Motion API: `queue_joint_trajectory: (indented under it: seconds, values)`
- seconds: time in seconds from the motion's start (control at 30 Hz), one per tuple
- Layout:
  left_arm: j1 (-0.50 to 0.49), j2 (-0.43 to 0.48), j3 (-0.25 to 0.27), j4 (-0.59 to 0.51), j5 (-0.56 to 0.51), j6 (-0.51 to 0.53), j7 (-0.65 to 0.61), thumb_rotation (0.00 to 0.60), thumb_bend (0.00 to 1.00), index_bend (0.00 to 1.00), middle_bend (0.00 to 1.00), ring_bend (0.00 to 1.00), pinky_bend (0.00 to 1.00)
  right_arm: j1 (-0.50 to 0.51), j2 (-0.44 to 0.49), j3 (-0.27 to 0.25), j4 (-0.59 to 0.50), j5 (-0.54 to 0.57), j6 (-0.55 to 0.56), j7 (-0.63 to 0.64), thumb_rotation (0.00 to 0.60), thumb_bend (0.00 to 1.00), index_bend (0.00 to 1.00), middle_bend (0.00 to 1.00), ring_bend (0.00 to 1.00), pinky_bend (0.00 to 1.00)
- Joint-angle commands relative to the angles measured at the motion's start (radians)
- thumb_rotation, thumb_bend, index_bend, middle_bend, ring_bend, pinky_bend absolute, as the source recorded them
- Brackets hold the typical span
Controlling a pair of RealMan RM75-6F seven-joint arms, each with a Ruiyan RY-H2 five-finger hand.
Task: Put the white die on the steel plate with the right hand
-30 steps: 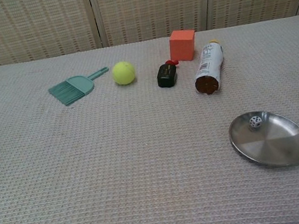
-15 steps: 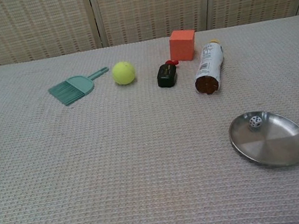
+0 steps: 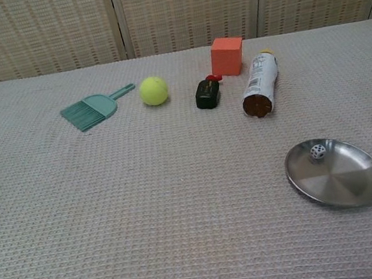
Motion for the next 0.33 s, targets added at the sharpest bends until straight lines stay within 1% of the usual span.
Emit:
queue_joint_trajectory:
  seconds: [0.03, 0.13, 0.17, 0.23, 0.33]
  values:
    - [0.0, 0.0, 0.001, 0.0, 0.006, 0.003, 0.001, 0.6, 0.39, 0.36, 0.5, 0.43, 0.56, -0.1, 0.097, 0.016, -0.211, 0.051, 0.133, -0.152, 0.6, 0.01, 0.0, 0.0, 0.0, 0.19]
    - [0.0, -0.002, 0.003, 0.002, 0.019, 0.01, 0.006, 0.6, 0.39, 0.36, 0.5, 0.43, 0.56, -0.135, 0.078, 0.019, -0.207, 0.006, 0.227, -0.24, 0.6, 0.01, 0.0, 0.0, 0.0, 0.12]
    - [0.0, -0.003, 0.003, 0.003, 0.022, 0.012, 0.007, 0.6, 0.39, 0.36, 0.5, 0.43, 0.56, -0.146, 0.07, 0.018, -0.204, -0.004, 0.245, -0.261, 0.6, 0.01, 0.0, 0.0, 0.0, 0.11]
    - [0.0, -0.005, 0.003, 0.004, 0.022, 0.012, 0.008, 0.6, 0.39, 0.36, 0.5, 0.43, 0.56, -0.155, 0.068, 0.012, -0.211, -0.009, 0.247, -0.266, 0.6, 0.01, 0.0, 0.0, 0.0, 0.11]
    - [-0.001, -0.007, 0.001, 0.006, 0.02, 0.01, 0.012, 0.6, 0.39, 0.36, 0.5, 0.43, 0.56, -0.16, 0.084, 0.008, -0.234, 0.014, 0.213, -0.277, 0.6, 0.01, 0.0, 0.0, 0.0, 0.11]
